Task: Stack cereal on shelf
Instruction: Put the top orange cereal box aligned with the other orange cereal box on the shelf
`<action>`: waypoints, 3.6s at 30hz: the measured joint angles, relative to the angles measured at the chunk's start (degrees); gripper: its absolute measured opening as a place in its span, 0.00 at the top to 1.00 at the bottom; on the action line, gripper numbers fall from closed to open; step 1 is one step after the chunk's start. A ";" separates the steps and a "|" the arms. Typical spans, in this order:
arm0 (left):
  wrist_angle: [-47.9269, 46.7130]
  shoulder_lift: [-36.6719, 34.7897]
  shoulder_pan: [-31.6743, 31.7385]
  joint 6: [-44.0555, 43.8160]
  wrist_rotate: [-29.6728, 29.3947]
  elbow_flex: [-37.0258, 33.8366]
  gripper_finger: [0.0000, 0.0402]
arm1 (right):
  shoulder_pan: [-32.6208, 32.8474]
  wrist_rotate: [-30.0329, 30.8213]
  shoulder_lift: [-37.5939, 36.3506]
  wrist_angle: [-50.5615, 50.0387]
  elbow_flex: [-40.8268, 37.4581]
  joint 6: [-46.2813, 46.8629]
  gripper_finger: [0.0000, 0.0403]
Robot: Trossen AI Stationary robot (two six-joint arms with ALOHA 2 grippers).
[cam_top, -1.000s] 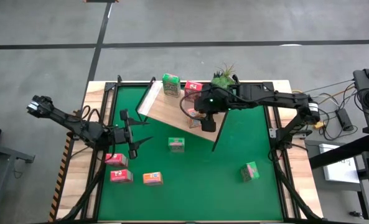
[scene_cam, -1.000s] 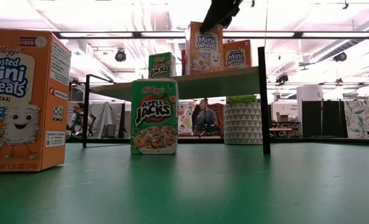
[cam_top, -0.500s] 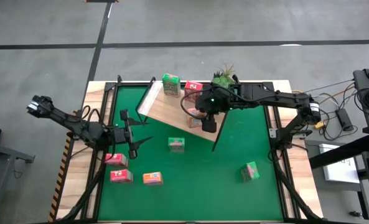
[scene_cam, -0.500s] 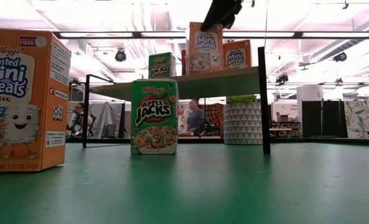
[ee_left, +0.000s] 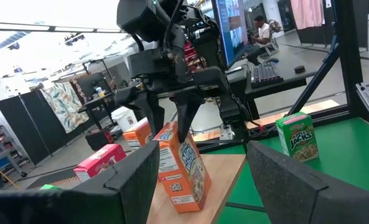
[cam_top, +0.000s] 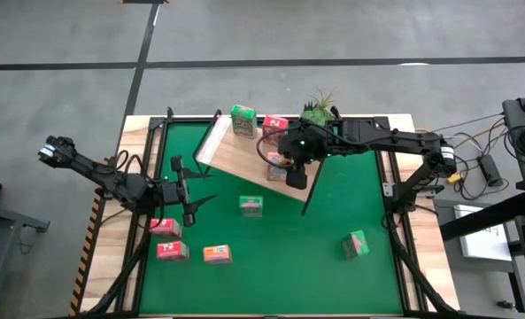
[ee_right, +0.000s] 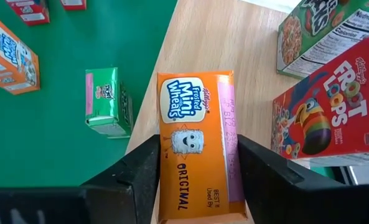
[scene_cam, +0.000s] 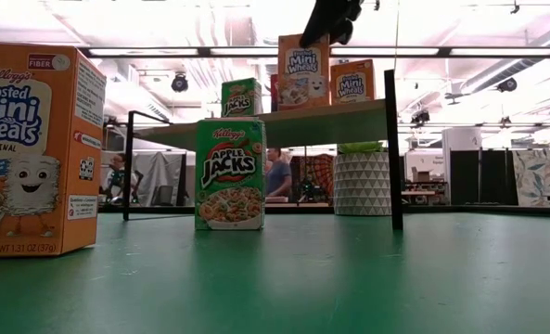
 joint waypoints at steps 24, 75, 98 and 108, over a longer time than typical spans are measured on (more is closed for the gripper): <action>-0.63 0.02 0.00 -0.04 0.00 0.00 0.43 | 2.47 13.58 -7.02 -9.87 0.76 20.11 0.58; -1.25 0.02 0.01 -0.42 0.00 0.00 0.43 | 7.87 22.33 -5.32 -8.75 -3.74 16.27 0.51; -1.27 0.02 0.00 -0.44 0.00 0.00 0.43 | 7.89 22.75 -5.47 -8.83 0.93 15.20 0.52; -1.28 0.02 0.00 -0.66 0.00 0.02 0.43 | 7.91 20.48 -5.45 -8.78 1.07 14.75 0.80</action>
